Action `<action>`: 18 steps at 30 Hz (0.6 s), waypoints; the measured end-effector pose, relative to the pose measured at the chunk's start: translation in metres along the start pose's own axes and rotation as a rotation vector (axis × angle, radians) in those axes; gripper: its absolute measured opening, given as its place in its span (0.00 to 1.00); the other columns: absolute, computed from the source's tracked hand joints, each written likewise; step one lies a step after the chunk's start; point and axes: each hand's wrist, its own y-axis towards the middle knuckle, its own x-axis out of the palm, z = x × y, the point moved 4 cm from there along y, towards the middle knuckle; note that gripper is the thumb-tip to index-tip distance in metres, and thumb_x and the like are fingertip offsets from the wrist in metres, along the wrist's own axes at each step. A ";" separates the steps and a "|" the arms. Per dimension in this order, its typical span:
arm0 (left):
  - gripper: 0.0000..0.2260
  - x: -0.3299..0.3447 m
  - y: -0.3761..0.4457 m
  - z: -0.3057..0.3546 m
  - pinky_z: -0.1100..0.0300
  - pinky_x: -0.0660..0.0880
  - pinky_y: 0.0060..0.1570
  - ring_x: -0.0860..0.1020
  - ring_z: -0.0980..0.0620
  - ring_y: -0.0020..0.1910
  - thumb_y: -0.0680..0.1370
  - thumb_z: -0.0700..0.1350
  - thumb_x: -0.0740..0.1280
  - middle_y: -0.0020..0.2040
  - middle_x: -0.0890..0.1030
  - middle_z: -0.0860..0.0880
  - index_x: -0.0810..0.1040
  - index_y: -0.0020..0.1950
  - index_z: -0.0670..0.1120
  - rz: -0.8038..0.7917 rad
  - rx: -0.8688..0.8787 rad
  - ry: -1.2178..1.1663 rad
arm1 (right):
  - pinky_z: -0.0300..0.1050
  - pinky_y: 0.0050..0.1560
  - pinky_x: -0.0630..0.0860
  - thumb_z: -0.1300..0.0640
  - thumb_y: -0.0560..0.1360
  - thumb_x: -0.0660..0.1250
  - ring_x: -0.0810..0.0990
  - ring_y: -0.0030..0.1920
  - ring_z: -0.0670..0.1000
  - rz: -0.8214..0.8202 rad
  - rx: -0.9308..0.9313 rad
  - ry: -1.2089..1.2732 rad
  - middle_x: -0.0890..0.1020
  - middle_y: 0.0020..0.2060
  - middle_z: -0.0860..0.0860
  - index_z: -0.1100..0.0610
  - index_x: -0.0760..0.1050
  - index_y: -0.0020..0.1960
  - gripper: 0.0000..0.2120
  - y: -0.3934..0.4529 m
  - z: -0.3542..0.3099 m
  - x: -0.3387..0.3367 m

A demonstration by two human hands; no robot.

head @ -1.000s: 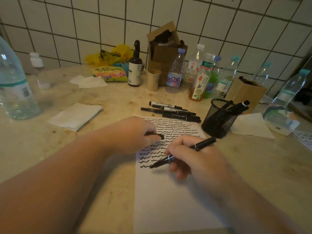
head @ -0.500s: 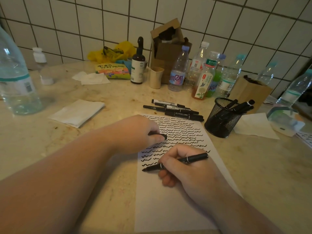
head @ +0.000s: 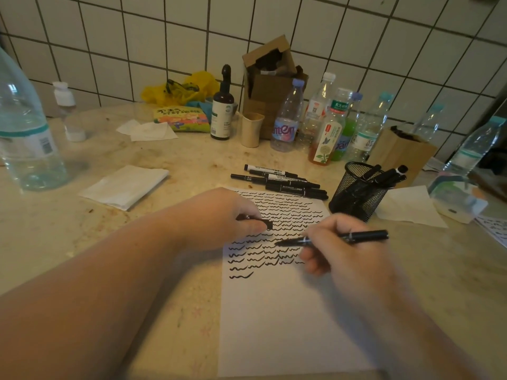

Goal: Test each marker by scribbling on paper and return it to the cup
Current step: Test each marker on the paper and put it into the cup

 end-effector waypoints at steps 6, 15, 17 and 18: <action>0.10 0.000 0.000 0.003 0.60 0.75 0.49 0.78 0.61 0.46 0.81 0.54 0.65 0.48 0.82 0.60 0.81 0.61 0.59 0.005 0.009 -0.058 | 0.45 0.35 0.76 0.56 0.79 0.67 0.80 0.33 0.50 -0.018 -0.120 -0.013 0.83 0.31 0.53 0.52 0.85 0.42 0.10 0.022 -0.025 -0.029; 0.08 -0.001 -0.001 0.002 0.60 0.75 0.49 0.78 0.60 0.46 0.81 0.54 0.65 0.46 0.82 0.58 0.81 0.58 0.60 0.021 0.038 -0.071 | 0.47 0.37 0.78 0.62 0.82 0.61 0.81 0.34 0.52 0.018 -0.063 0.273 0.83 0.33 0.57 0.56 0.85 0.41 0.16 0.027 0.010 -0.023; 0.08 0.000 0.000 0.002 0.59 0.76 0.49 0.78 0.59 0.46 0.81 0.54 0.65 0.46 0.82 0.58 0.81 0.57 0.60 0.021 0.044 -0.067 | 0.47 0.37 0.78 0.63 0.81 0.62 0.81 0.34 0.54 0.002 -0.074 0.265 0.84 0.34 0.59 0.57 0.84 0.42 0.15 0.027 0.011 -0.023; 0.08 0.000 0.000 0.002 0.58 0.77 0.50 0.78 0.59 0.46 0.81 0.55 0.65 0.46 0.83 0.57 0.81 0.58 0.60 0.019 0.049 -0.062 | 0.47 0.37 0.78 0.63 0.81 0.62 0.81 0.34 0.55 -0.004 -0.075 0.262 0.84 0.34 0.59 0.58 0.84 0.42 0.14 0.028 0.012 -0.023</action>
